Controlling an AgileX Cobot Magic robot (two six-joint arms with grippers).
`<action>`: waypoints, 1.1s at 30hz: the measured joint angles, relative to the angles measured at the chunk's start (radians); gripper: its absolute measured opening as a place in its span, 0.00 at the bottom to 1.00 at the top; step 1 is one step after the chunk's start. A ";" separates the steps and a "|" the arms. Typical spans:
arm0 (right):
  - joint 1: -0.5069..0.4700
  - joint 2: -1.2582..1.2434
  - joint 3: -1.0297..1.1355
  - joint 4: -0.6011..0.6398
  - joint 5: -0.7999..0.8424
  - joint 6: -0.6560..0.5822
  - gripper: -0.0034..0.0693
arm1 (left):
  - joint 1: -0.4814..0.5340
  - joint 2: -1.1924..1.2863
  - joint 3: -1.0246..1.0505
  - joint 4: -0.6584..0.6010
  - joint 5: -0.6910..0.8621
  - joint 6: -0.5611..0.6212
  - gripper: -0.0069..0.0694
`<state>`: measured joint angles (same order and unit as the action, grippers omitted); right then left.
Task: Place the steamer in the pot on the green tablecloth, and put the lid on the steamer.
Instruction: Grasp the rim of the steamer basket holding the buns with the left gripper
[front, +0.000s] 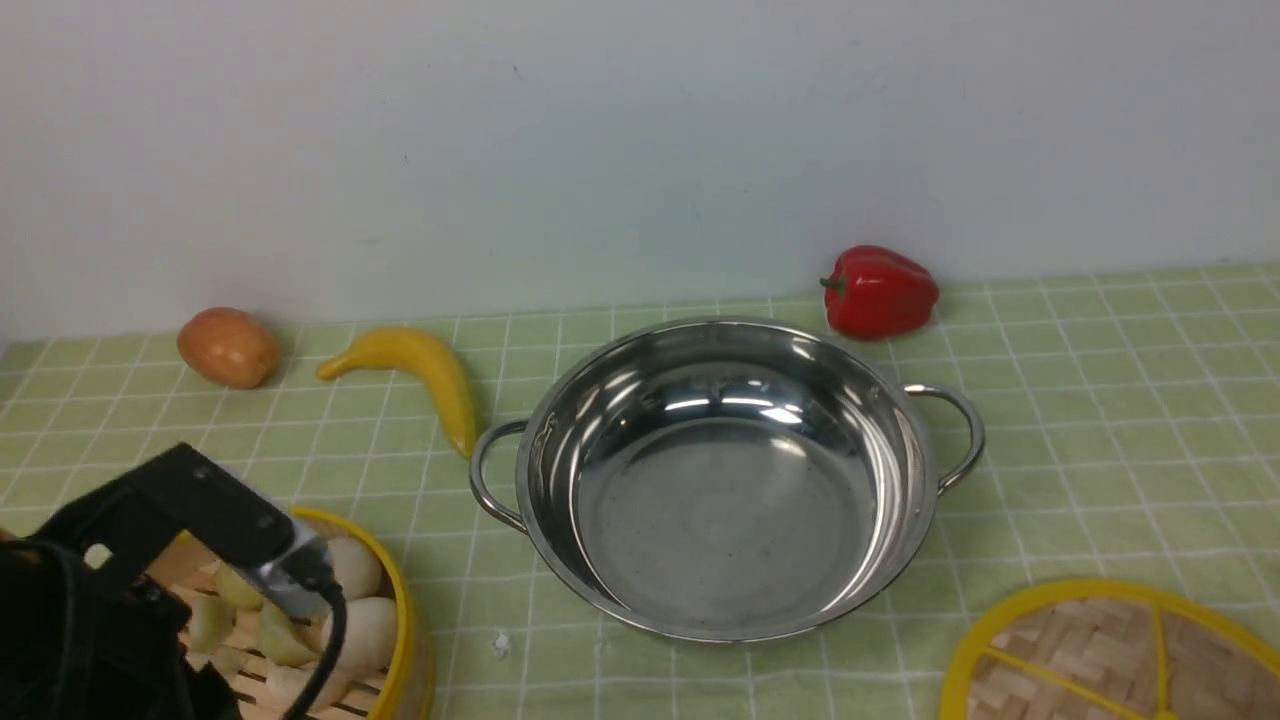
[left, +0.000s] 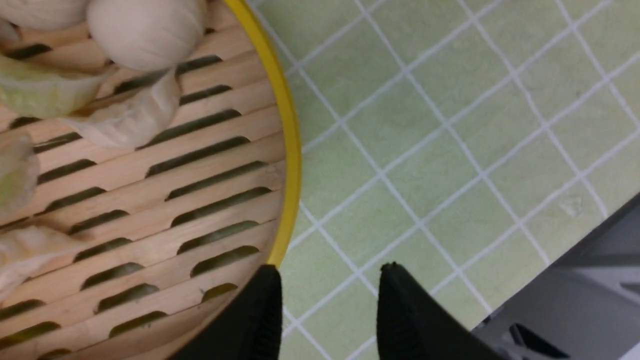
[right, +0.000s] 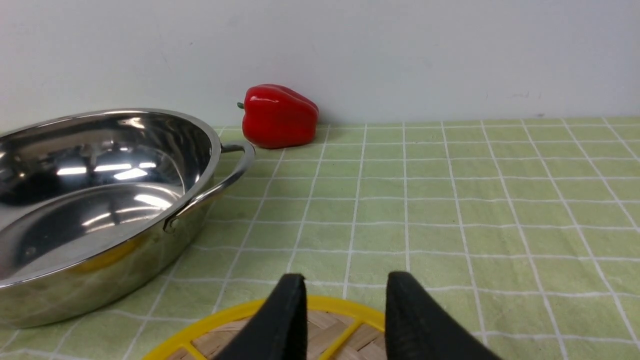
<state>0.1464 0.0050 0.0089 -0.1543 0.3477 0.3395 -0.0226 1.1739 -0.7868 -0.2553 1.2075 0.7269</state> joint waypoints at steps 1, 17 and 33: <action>0.000 0.000 0.000 0.000 0.000 0.000 0.38 | 0.000 0.004 0.000 0.000 0.000 0.000 0.45; 0.000 0.000 0.000 0.000 0.000 0.000 0.38 | -0.076 0.341 -0.002 0.058 -0.108 -0.002 0.55; 0.000 0.000 0.000 0.000 0.000 0.000 0.38 | -0.084 0.503 -0.016 0.053 -0.143 -0.113 0.21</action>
<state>0.1464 0.0050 0.0089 -0.1543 0.3477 0.3395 -0.1070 1.6771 -0.8030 -0.2025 1.0644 0.6141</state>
